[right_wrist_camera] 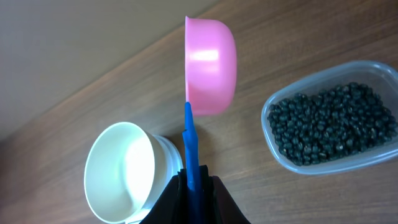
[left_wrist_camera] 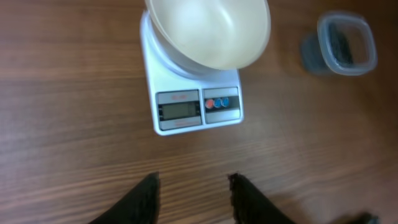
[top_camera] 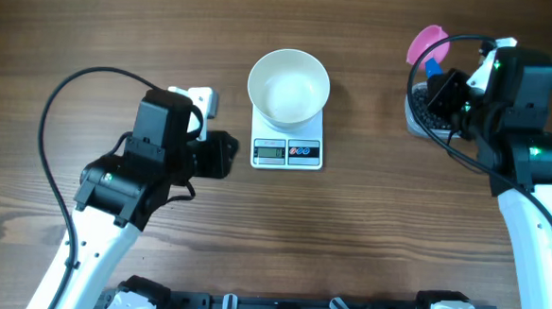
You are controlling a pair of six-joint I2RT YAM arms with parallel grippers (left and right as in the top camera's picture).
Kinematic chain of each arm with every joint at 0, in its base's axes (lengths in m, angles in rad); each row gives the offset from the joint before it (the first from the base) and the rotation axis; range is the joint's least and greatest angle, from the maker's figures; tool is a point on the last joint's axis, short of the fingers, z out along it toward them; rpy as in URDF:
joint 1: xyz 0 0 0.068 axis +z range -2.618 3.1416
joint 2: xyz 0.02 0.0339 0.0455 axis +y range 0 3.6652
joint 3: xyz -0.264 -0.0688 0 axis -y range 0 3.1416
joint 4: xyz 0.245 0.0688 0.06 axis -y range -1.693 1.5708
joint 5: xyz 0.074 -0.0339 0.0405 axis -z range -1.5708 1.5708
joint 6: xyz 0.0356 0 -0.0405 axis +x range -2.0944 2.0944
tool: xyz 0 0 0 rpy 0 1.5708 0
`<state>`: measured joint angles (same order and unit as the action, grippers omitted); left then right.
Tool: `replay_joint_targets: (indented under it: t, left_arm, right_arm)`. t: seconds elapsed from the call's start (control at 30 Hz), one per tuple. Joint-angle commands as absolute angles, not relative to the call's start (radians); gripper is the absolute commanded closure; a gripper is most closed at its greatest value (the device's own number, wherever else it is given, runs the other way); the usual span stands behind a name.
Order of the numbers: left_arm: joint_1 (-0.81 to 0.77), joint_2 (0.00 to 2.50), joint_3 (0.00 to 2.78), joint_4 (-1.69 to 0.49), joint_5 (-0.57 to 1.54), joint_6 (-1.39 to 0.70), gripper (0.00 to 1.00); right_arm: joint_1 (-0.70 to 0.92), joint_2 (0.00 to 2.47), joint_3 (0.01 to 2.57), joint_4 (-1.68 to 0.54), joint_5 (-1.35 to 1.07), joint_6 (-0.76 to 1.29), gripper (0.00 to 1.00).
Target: Scoop item into bowl and weigh 150g on scale
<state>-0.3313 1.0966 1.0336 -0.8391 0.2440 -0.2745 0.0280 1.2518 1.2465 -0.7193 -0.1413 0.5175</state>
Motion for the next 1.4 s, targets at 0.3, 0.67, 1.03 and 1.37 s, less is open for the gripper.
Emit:
replay_joint_targets:
  t: [0.3,0.67,1.03,1.37]
  left_arm:
    - [-0.325,1.096,1.034,-0.854,0.196,-0.164,0.0]
    - [-0.325,1.096,1.034,-0.854,0.196,-0.164,0.0]
    - [-0.325,1.096,1.034,-0.854,0.196,-0.164,0.0]
    - [-0.325,1.096,1.034,-0.854,0.196,-0.164,0.0]
  right_arm:
    - [0.028,1.253,1.256,-0.718,-0.165,0.5,0.96]
    - [0.028,1.253,1.256,-0.612,0.01,0.497,0.96]
    - [0.028,1.291,1.256,-0.636,0.072,0.498,0.96]
    - [0.028,1.319,1.256,-0.558,0.067,0.5,0.96]
